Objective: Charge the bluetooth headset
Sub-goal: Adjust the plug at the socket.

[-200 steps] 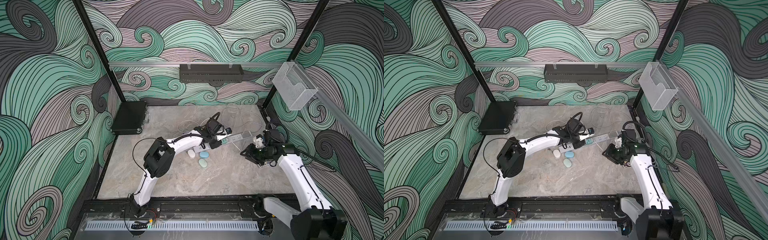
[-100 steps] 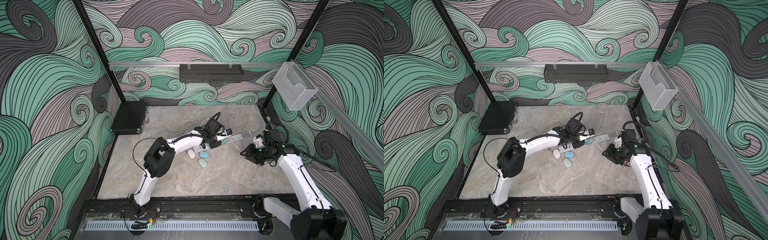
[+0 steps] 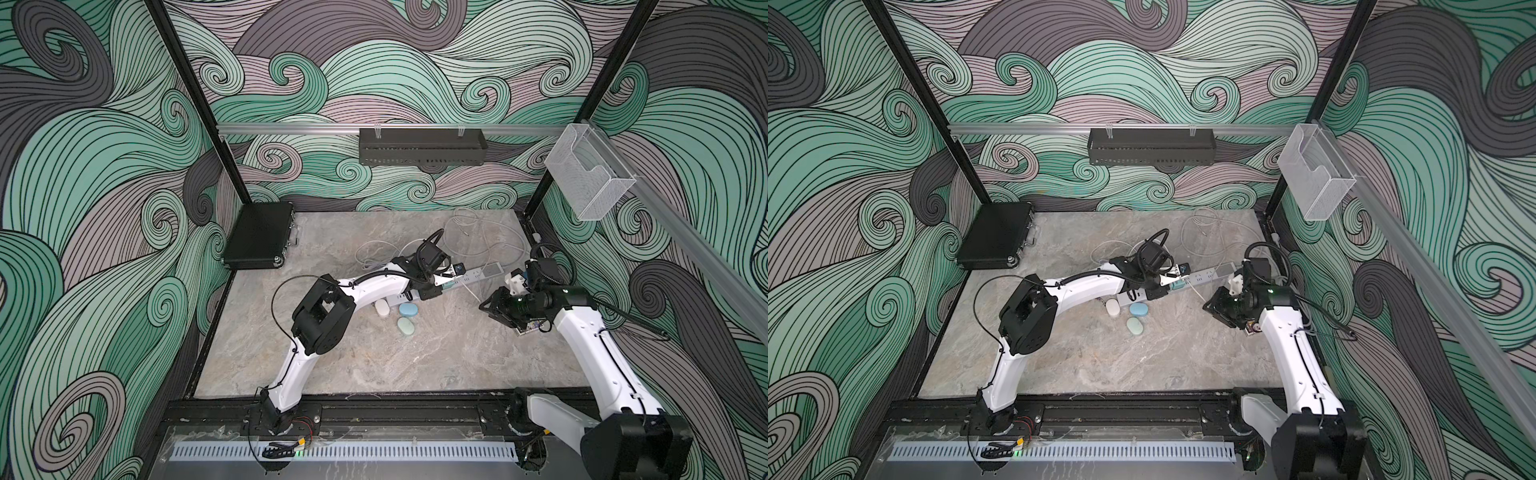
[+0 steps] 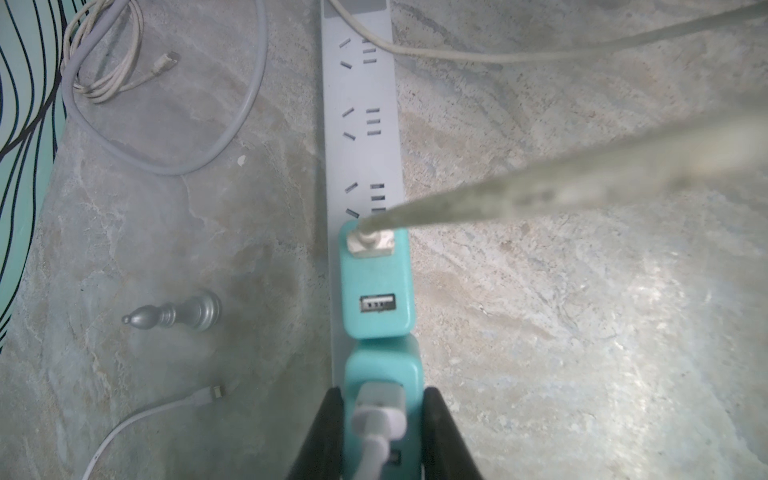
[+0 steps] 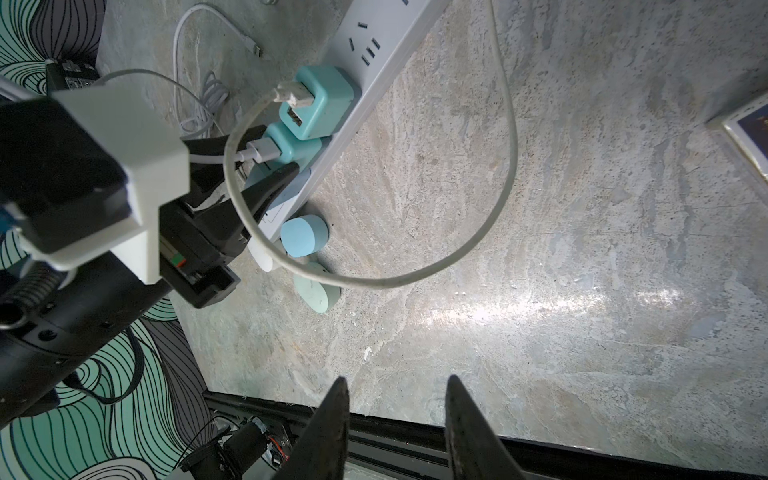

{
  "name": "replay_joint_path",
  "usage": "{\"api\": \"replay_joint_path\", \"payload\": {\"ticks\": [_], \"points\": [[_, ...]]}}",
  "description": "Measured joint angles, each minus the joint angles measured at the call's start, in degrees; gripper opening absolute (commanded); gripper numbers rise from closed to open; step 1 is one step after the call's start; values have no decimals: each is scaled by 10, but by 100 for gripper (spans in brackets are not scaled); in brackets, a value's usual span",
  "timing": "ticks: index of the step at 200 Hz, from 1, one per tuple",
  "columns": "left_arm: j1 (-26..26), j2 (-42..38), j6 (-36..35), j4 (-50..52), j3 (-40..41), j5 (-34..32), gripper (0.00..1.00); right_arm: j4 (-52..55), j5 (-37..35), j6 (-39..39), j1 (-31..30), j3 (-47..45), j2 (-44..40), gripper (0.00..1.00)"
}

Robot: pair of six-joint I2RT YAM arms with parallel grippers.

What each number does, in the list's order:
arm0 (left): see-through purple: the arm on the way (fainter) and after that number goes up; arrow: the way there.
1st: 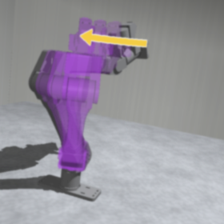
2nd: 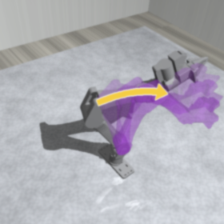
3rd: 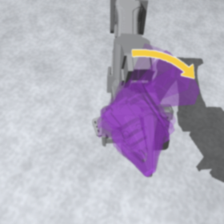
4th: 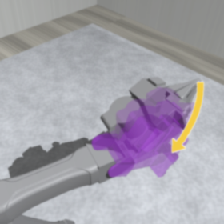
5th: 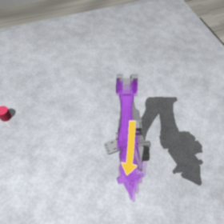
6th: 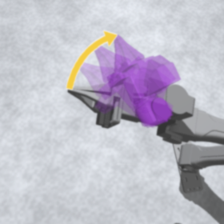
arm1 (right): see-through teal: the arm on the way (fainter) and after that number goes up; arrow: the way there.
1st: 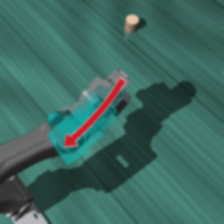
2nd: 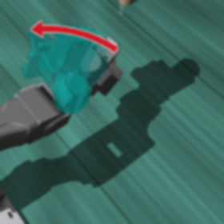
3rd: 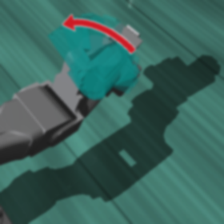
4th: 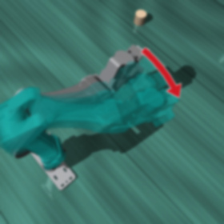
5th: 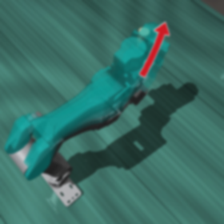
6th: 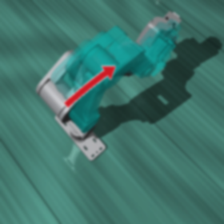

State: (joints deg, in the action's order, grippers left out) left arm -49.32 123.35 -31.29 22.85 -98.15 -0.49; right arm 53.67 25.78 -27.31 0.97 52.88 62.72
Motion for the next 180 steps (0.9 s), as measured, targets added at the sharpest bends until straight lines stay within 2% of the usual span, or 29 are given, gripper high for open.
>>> {"api": "replay_joint_path", "payload": {"ticks": [70,180], "points": [[-1,15,-5,3,-17,-12,0,-3,2,-2,0,0,3,39],[13,26,15,13,-25,10,0,-24,14,-16,0,22,42,39]]}}
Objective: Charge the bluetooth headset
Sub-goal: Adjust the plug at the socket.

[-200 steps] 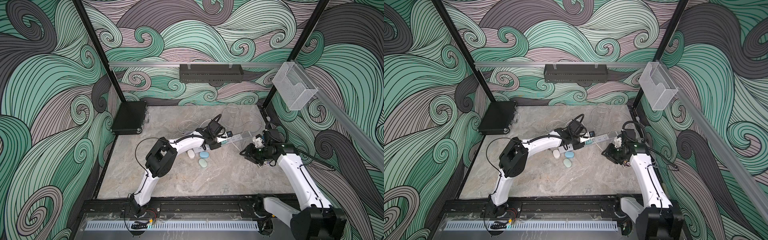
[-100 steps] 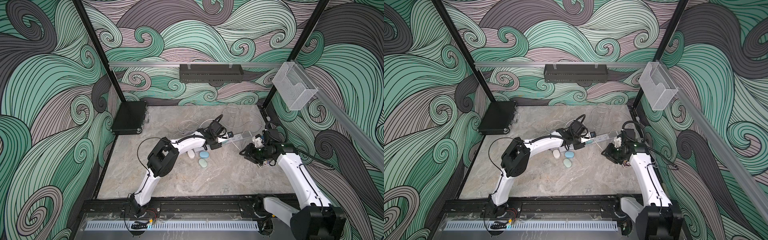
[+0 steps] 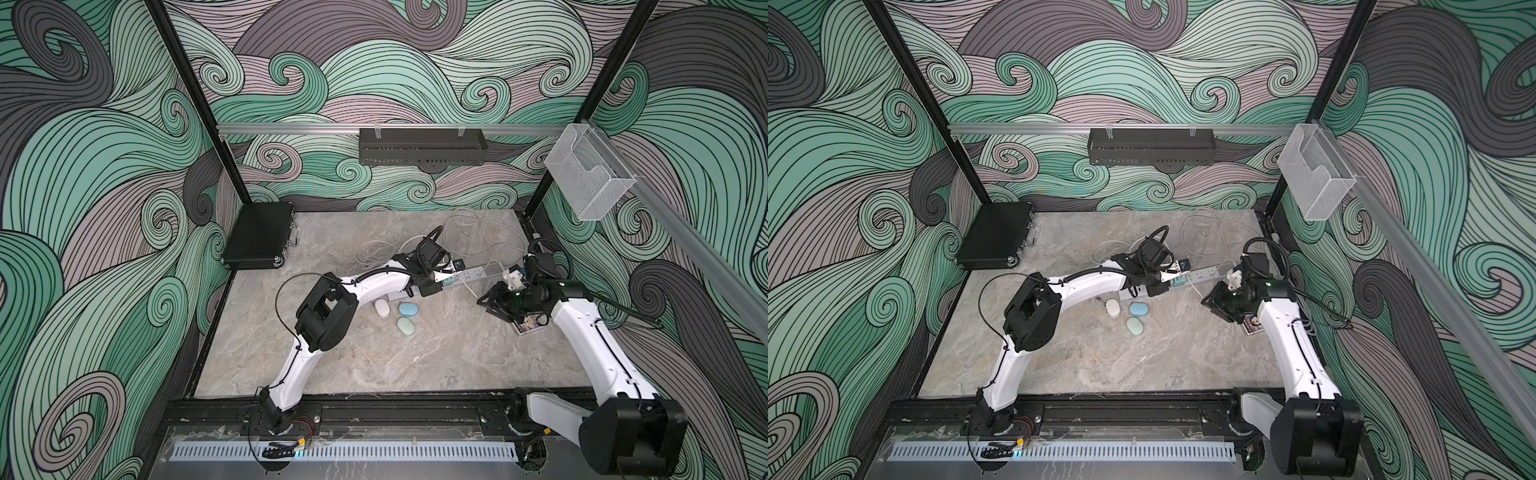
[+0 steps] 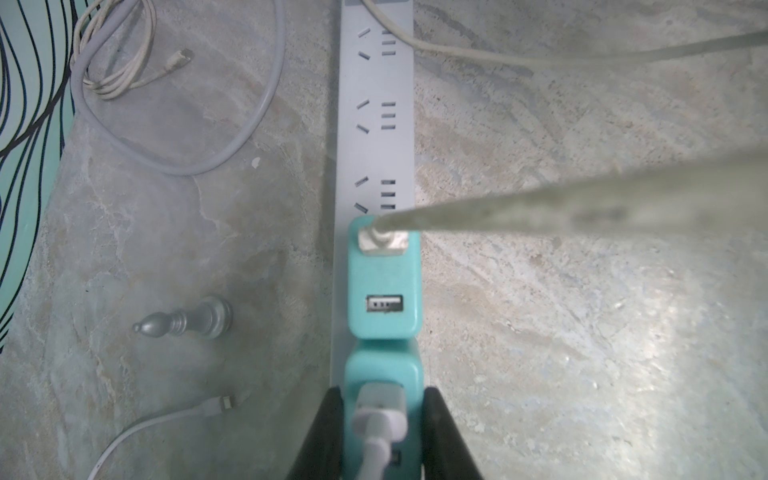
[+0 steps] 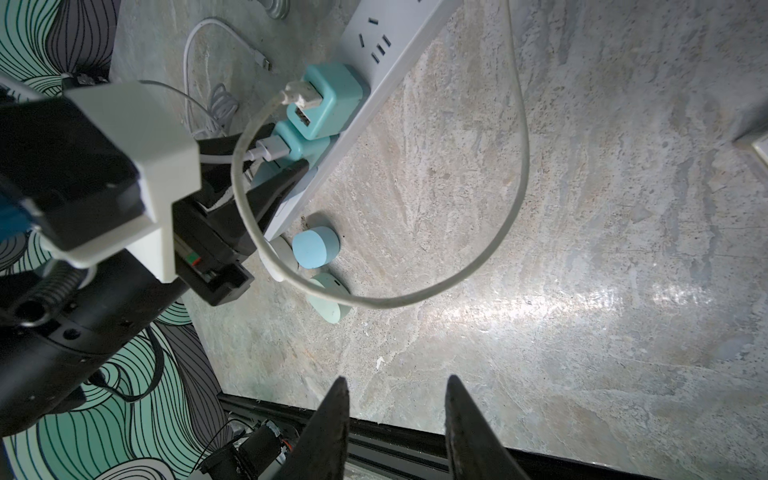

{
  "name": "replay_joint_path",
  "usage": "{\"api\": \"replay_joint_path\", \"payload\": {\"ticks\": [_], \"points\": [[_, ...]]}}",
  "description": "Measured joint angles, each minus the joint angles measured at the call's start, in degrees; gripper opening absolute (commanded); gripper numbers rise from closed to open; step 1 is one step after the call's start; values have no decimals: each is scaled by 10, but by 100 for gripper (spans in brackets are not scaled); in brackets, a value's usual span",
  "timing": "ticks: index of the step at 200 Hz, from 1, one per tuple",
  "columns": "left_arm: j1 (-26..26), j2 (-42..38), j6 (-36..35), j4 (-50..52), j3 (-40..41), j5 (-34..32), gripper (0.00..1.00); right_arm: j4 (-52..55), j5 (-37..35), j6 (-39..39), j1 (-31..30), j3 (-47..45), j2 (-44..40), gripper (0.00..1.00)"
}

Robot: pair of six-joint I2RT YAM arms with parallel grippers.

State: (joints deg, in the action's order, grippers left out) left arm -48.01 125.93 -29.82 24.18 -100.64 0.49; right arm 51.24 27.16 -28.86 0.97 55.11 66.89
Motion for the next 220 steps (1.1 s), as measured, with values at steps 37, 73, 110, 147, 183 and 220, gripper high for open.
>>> {"api": "replay_joint_path", "payload": {"ticks": [37,73,110,147,183,220], "points": [[0,-29,1,-31,57,1,0,-12,8,-4,0,7,7,39],[-3,-26,1,-26,54,-4,0,-17,16,-7,0,8,9,39],[-10,-3,4,5,24,-17,0,-18,19,-8,0,8,9,39],[-16,15,16,44,-9,-35,0,-19,27,-8,0,16,16,39],[-16,18,30,51,-16,-39,0,-21,33,-8,0,20,17,39],[-18,16,48,45,-10,-32,0,-22,34,-12,0,20,13,39]]}}
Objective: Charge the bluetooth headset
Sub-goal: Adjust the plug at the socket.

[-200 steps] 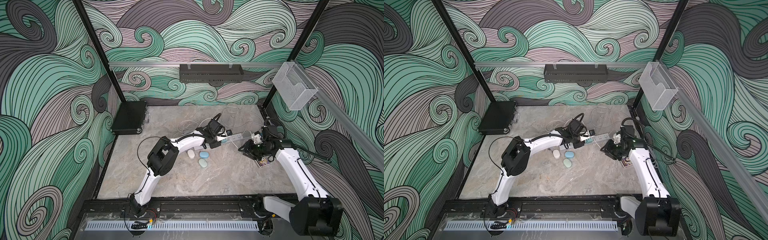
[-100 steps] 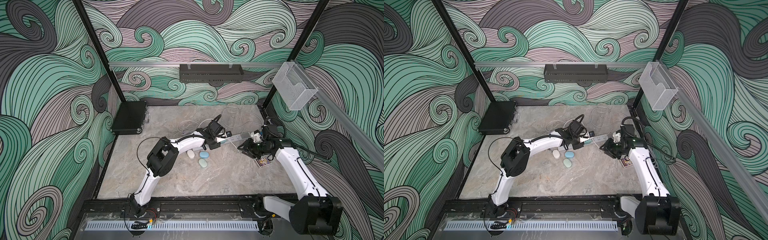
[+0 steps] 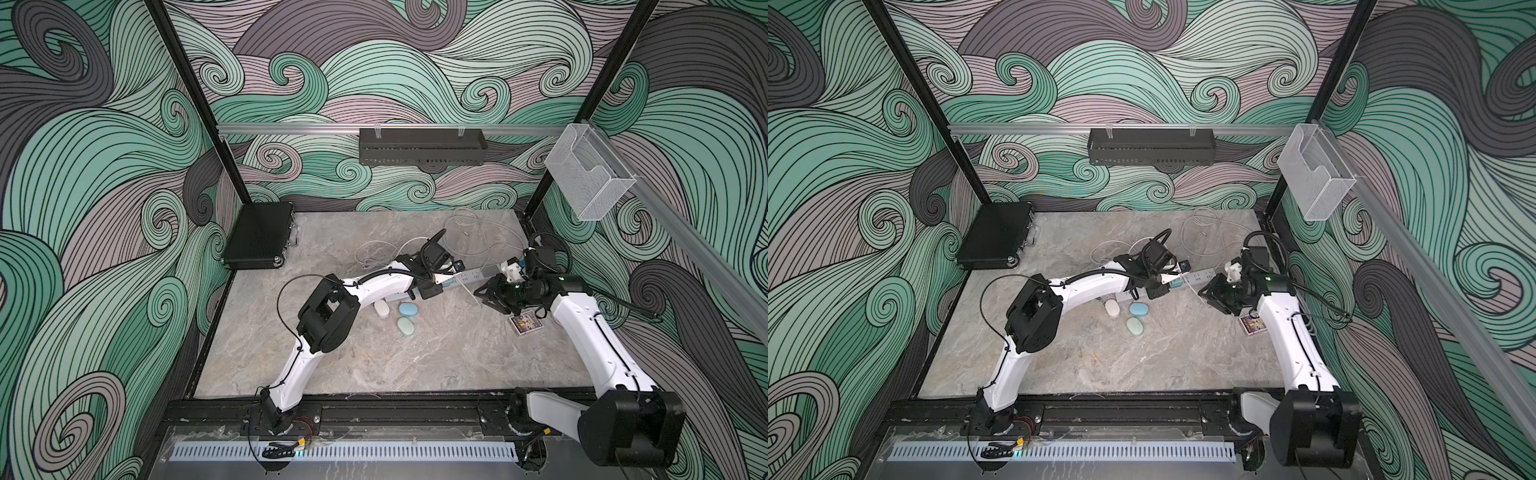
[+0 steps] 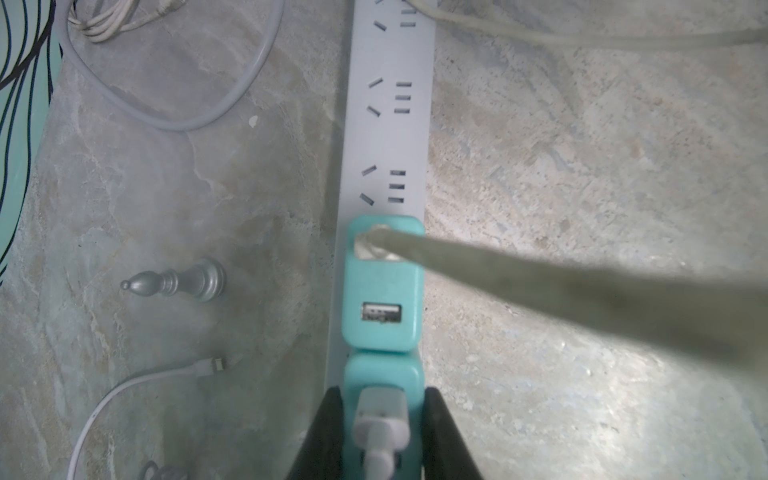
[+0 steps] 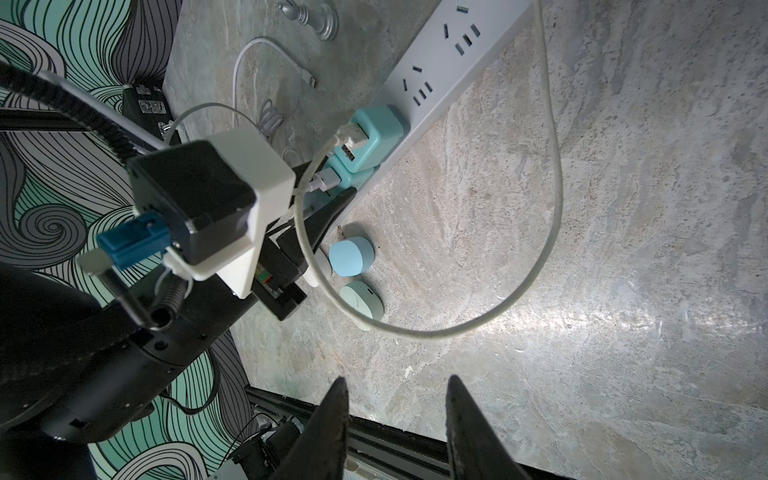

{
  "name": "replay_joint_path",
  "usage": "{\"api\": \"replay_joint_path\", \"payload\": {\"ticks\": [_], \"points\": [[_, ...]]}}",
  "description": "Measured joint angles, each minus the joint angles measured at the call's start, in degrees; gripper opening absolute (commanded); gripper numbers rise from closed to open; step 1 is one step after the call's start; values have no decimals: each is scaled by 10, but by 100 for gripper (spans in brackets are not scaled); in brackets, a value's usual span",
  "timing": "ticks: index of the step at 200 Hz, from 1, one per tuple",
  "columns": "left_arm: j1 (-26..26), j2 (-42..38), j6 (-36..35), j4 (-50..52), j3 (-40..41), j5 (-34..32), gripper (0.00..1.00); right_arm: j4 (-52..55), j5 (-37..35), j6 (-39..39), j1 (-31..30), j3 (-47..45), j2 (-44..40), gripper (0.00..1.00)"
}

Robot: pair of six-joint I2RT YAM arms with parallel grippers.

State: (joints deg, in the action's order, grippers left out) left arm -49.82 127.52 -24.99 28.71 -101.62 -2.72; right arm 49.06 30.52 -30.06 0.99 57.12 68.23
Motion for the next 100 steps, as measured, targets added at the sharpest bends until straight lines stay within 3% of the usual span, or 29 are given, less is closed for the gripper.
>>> {"api": "replay_joint_path", "payload": {"ticks": [44,100], "points": [[-2,3,7,0,-3,2,0,0,1,1,1,0,-4,39],[-21,10,16,-3,-9,-46,0,0,2,10,6,0,6,40]]}}
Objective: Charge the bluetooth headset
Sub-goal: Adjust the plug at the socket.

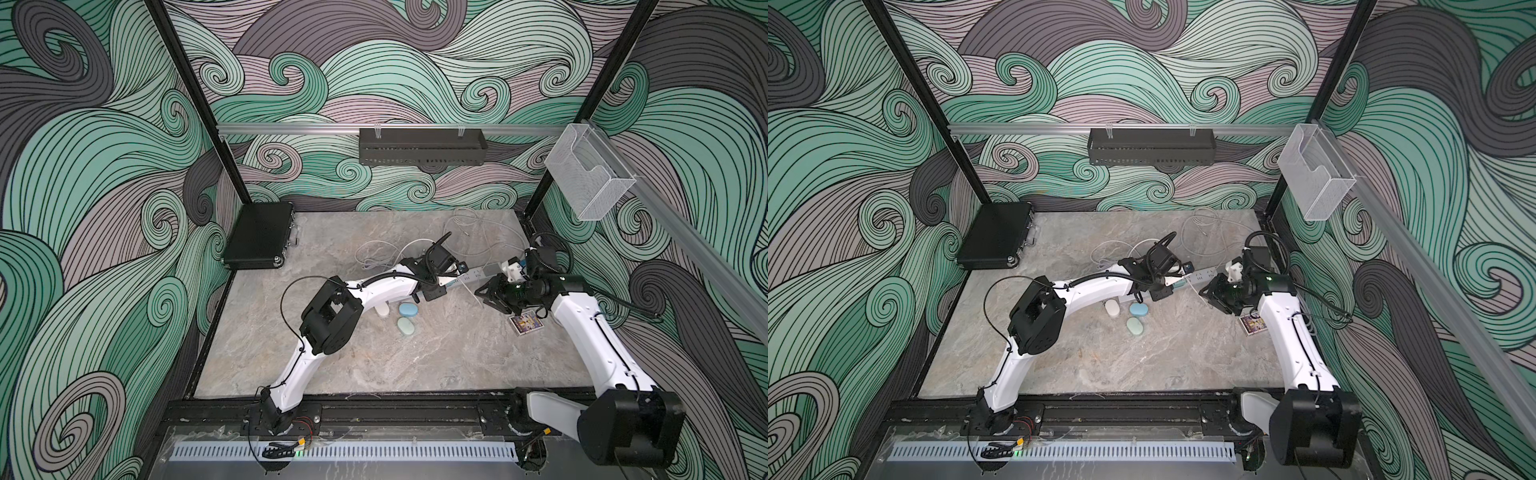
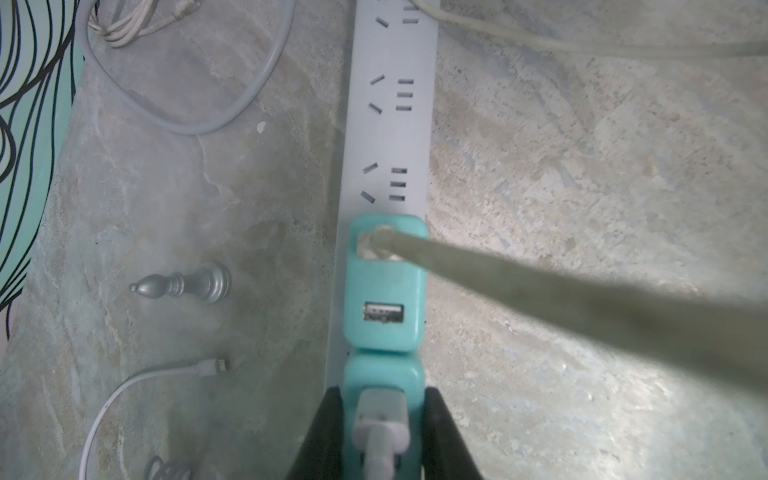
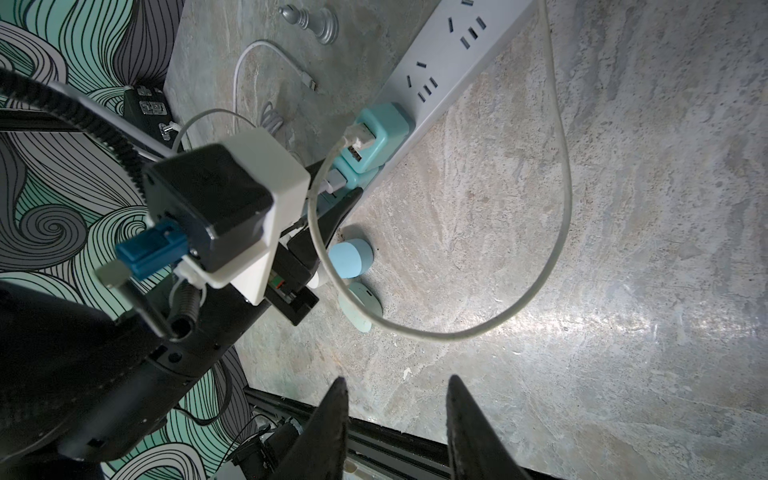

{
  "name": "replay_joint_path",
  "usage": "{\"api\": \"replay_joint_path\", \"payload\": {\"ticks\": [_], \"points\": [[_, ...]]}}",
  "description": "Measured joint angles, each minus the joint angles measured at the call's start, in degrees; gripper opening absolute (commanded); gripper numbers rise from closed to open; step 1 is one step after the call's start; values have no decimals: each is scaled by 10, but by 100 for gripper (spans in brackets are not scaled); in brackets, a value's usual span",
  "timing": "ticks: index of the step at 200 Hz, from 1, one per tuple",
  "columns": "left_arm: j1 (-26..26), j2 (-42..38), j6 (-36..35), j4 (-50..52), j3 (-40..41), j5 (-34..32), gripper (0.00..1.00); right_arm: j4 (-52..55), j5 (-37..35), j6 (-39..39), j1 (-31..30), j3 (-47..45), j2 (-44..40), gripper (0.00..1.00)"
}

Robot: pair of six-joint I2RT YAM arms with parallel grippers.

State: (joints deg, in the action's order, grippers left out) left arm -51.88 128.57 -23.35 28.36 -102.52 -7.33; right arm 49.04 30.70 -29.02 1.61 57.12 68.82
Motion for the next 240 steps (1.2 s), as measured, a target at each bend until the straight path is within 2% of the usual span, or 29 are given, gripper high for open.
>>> {"api": "replay_joint_path", "payload": {"ticks": [51,106,135,185,240], "points": [[17,5,7,16,-16,37,0,0,2,0,0,1,1,39],[72,41,4,77,-87,184,0,0,2,-6,0,10,-5,39],[83,52,-5,90,-104,231,0,0,2,-13,0,12,-8,39],[76,54,-10,99,-106,224,0,0,1,-16,2,22,-8,39],[40,55,-4,114,-115,127,0,0,-3,-16,3,22,-23,38]]}}
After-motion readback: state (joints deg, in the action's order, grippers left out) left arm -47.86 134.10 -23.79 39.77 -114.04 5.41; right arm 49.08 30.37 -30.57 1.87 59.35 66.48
